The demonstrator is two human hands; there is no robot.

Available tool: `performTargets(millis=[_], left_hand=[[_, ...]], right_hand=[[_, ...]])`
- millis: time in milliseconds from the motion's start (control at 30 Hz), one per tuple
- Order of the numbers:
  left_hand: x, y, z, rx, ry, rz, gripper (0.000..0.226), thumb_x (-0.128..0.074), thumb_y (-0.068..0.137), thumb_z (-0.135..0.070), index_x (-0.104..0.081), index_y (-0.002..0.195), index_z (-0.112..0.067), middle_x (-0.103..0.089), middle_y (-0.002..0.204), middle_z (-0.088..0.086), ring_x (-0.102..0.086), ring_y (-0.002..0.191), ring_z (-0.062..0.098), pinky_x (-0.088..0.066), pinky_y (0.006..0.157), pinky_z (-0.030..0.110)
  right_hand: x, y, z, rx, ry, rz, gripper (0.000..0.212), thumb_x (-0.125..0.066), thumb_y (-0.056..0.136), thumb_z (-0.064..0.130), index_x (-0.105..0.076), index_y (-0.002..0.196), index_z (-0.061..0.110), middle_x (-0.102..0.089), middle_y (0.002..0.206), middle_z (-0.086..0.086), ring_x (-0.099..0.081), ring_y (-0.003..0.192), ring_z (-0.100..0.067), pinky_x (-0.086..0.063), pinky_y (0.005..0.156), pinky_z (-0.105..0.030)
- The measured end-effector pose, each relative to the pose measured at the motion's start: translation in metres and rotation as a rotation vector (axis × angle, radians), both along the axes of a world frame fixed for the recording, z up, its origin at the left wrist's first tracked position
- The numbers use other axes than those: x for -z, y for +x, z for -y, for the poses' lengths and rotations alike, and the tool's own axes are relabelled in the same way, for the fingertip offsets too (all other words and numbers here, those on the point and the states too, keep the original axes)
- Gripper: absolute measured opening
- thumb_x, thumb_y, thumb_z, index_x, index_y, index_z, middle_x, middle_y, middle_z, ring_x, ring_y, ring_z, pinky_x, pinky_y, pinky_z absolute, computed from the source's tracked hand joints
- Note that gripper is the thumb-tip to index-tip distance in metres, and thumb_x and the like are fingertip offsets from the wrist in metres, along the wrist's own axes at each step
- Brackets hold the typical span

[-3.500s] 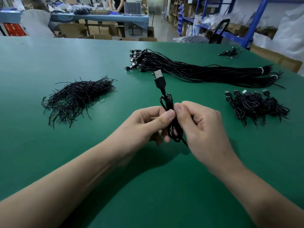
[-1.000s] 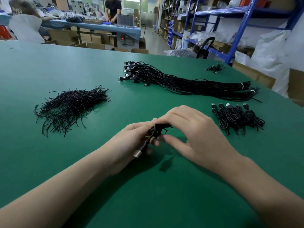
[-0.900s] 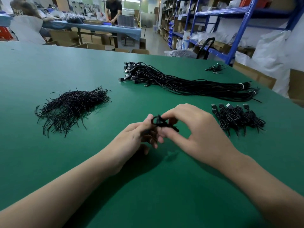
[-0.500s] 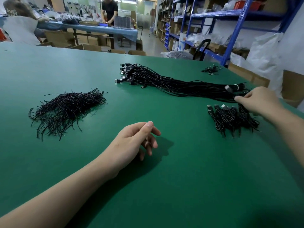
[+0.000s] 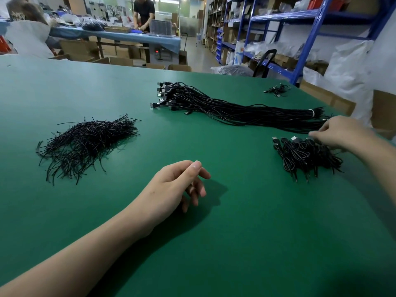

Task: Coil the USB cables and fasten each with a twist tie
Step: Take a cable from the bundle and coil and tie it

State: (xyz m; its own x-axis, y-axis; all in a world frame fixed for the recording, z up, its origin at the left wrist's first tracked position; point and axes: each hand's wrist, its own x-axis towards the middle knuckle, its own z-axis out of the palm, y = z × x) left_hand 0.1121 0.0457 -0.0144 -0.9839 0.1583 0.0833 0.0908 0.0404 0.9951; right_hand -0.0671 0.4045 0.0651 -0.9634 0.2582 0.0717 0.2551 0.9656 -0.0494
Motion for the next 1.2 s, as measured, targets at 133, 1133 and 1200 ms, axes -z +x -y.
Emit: performTargets(millis=[133, 1133, 1200], left_hand=[[0.0, 0.0, -0.001, 0.004, 0.001, -0.003, 0.036, -0.046, 0.102, -0.046, -0.071, 0.093, -0.022, -0.067, 0.076, 0.003, -0.059, 0.064, 0.015, -0.045, 0.05, 0.024], [0.003, -0.003, -0.001, 0.037, -0.066, 0.001, 0.034, -0.043, 0.098, -0.051, -0.068, 0.094, -0.029, -0.069, 0.073, -0.002, -0.059, 0.059, 0.011, -0.042, 0.05, 0.02], [0.003, -0.004, -0.002, 0.039, -0.068, -0.003, 0.034, -0.043, 0.098, -0.051, -0.068, 0.093, -0.029, -0.069, 0.073, -0.002, -0.058, 0.059, 0.011, -0.042, 0.05, 0.02]], right_hand=[[-0.005, 0.003, 0.02, -0.158, 0.033, -0.284, 0.064, -0.048, 0.094, 0.067, -0.068, 0.065, 0.014, -0.063, 0.056, -0.008, -0.059, 0.052, -0.027, -0.043, 0.049, -0.025], [0.067, -0.095, 0.21, -0.491, -0.447, -0.19, 0.022, -0.059, 0.099, 0.034, -0.069, 0.118, 0.029, -0.064, 0.098, 0.001, -0.061, 0.103, -0.026, -0.046, 0.084, -0.034], [0.065, -0.097, 0.206, -0.506, -0.579, -0.217, 0.018, -0.061, 0.099, 0.026, -0.074, 0.111, 0.027, -0.057, 0.077, 0.007, -0.057, 0.079, -0.018, -0.041, 0.07, -0.029]])
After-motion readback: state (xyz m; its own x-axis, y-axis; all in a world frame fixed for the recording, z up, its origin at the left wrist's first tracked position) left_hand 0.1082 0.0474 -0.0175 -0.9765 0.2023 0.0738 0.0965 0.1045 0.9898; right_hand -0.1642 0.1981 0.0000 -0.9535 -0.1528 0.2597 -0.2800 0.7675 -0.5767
